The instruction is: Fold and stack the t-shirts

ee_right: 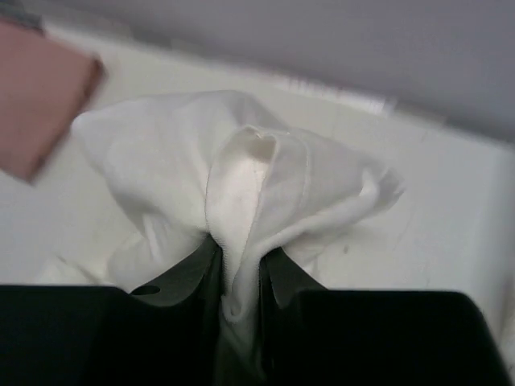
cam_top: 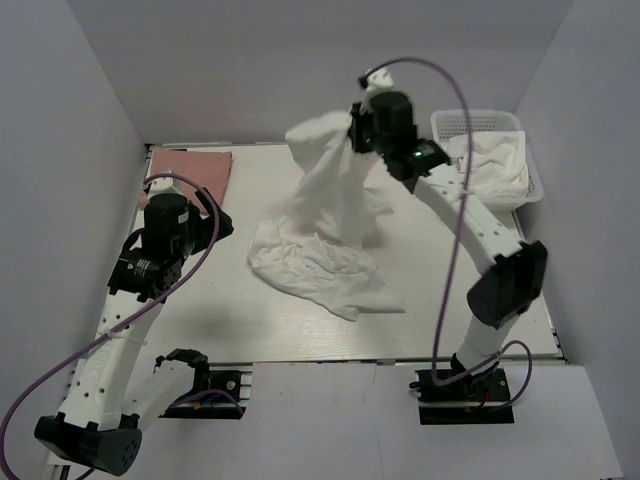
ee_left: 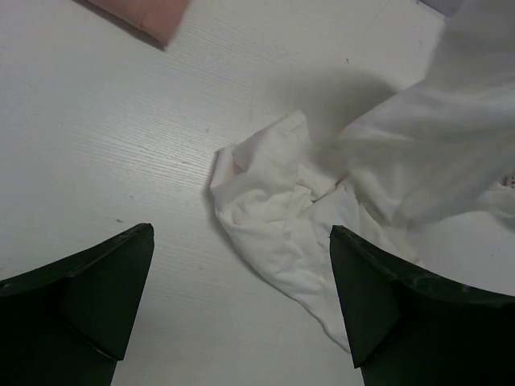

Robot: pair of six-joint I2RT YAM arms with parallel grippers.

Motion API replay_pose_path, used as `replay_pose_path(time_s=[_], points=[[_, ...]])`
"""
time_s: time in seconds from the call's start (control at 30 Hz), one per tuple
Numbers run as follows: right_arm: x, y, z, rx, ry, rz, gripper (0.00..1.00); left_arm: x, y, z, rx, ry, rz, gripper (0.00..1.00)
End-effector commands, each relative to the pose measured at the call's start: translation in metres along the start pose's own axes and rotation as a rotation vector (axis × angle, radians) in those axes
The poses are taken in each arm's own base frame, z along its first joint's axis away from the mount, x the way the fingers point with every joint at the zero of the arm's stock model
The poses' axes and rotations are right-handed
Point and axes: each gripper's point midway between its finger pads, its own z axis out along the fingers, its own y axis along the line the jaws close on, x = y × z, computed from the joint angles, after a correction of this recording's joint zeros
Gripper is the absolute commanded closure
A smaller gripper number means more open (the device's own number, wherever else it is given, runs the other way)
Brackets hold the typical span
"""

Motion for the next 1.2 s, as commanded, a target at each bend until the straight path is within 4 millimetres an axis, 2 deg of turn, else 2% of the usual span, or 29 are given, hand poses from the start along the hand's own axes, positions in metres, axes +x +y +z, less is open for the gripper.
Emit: replay_pose_path(time_s=[0.0, 0.07, 0.1, 0.17, 0.23, 0.27, 0.3, 0.37, 0.4, 0.47, 0.53, 0.57, 0.6, 0.63, 0.67, 0.7, 0.73, 0.77, 0.87, 0.9, 0.97, 1.07, 1.13, 1.17], points=[[-0.164, -0.035, -0.105, 0.078, -0.484, 0.066, 1.0, 0.001, -0.001, -0.004, 0.018, -0.007, -0.011, 0.0], [-0.185, -0.054, -0.129, 0.088, -0.546, 0.082, 1.0, 0.001, -0.001, -0.004, 0.018, -0.007, -0.011, 0.0], [-0.202, -0.065, -0.144, 0.101, -0.593, 0.089, 1.0, 0.001, -0.001, -0.004, 0.018, -0.007, -0.02, 0.0], [-0.213, -0.087, -0.155, 0.159, -0.628, 0.083, 1.0, 0.001, -0.001, -0.004, 0.018, -0.007, -0.02, 0.0], [-0.232, -0.121, -0.174, 0.266, -0.688, 0.107, 1.0, 0.001, -0.001, -0.004, 0.018, -0.007, -0.02, 0.0], [-0.237, -0.132, -0.18, 0.303, -0.7, 0.096, 1.0, 0.001, -0.001, -0.004, 0.018, -0.007, -0.02, 0.0], [-0.241, -0.165, -0.183, 0.393, -0.71, 0.11, 1.0, 0.001, -0.001, -0.004, 0.018, -0.007, -0.02, 0.0], [-0.261, -0.195, -0.213, 0.486, -0.78, 0.109, 1.0, -0.001, 0.0, -0.003, 0.005, -0.007, -0.018, 0.0], [-0.259, -0.215, -0.212, 0.532, -0.777, 0.117, 1.0, -0.001, 0.0, -0.003, 0.005, -0.007, -0.018, 0.0], [-0.269, -0.235, -0.23, 0.59, -0.827, 0.093, 1.0, -0.003, -0.002, -0.003, 0.011, -0.017, -0.021, 0.0], [-0.278, -0.255, -0.258, 0.651, -0.904, 0.085, 1.0, -0.006, -0.006, 0.0, 0.026, -0.023, -0.024, 0.0], [-0.277, -0.261, -0.257, 0.667, -0.918, 0.078, 1.0, -0.006, -0.006, 0.0, 0.026, -0.023, -0.024, 0.0], [-0.274, -0.278, -0.26, 0.71, -0.912, 0.066, 1.0, -0.006, -0.009, 0.003, 0.034, -0.018, -0.034, 0.0], [-0.275, -0.283, -0.262, 0.725, -0.921, 0.062, 1.0, -0.004, -0.009, 0.006, 0.029, -0.01, -0.033, 0.0], [-0.271, -0.295, -0.251, 0.739, -0.896, 0.043, 1.0, -0.006, -0.012, 0.006, 0.045, -0.014, -0.035, 0.0], [-0.274, -0.293, -0.254, 0.737, -0.904, 0.041, 1.0, -0.008, -0.014, 0.009, 0.048, -0.019, -0.045, 0.0], [-0.264, -0.316, -0.245, 0.771, -0.871, 0.037, 1.0, -0.006, -0.016, 0.008, 0.058, -0.012, -0.045, 0.0], [-0.263, -0.317, -0.238, 0.749, -0.862, 0.036, 1.0, -0.006, -0.017, 0.012, 0.057, -0.01, -0.044, 0.0], [-0.248, -0.341, -0.224, 0.729, -0.835, 0.068, 1.0, -0.003, -0.02, 0.024, 0.054, 0.014, -0.04, 0.0], [-0.247, -0.342, -0.22, 0.704, -0.839, 0.092, 1.0, -0.005, -0.022, 0.024, 0.055, 0.011, -0.041, 0.0], [-0.236, -0.358, -0.208, 0.701, -0.816, 0.121, 1.0, -0.003, -0.024, 0.03, 0.058, 0.026, -0.039, 0.0], [-0.215, -0.372, -0.18, 0.656, -0.755, 0.165, 1.0, 0.0, -0.027, 0.04, 0.054, 0.051, -0.035, 0.0], [-0.189, -0.38, -0.157, 0.642, -0.685, 0.194, 1.0, 0.0, -0.028, 0.044, 0.048, 0.06, -0.033, 0.0], [-0.18, -0.383, -0.152, 0.645, -0.664, 0.201, 1.0, 0.001, -0.029, 0.049, 0.042, 0.069, -0.03, 0.0]])
